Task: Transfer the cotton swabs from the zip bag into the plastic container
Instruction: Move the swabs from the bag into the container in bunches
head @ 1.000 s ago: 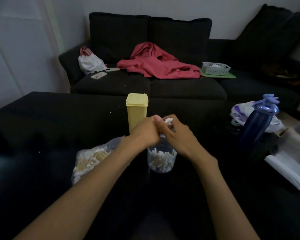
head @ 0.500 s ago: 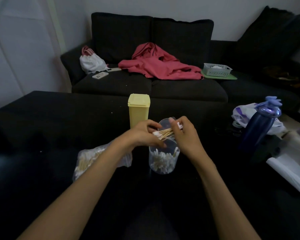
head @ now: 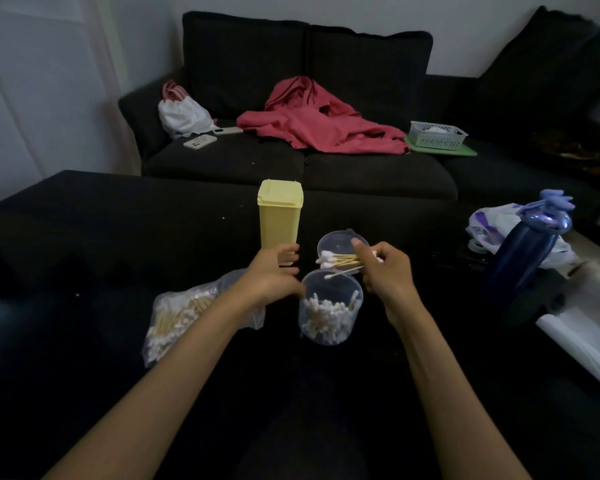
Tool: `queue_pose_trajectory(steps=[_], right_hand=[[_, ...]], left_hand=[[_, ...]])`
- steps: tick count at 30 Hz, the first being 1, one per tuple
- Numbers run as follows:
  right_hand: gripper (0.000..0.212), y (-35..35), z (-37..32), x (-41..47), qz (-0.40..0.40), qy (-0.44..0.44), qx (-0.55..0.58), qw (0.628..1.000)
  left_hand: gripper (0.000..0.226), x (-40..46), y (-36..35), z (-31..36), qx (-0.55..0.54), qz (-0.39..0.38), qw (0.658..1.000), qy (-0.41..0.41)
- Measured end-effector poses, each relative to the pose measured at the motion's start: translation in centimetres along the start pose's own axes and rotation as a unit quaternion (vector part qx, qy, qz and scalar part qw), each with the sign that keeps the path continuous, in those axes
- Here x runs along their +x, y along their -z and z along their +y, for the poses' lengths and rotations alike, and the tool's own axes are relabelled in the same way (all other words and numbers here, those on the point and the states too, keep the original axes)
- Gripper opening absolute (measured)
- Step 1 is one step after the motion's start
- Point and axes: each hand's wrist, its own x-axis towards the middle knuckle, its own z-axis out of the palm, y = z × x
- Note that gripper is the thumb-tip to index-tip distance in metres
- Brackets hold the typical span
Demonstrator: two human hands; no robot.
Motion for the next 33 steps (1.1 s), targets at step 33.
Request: queue_pose_trajectory(steps=[33], right_hand=[[0.016, -2.0, 2.2, -4.8, 0.126, 0.479, -0.385, 0.779]], left_hand=[[0.085, -5.8, -0.9, -5.8, 0.302, 0.22, 0.86, -0.347]])
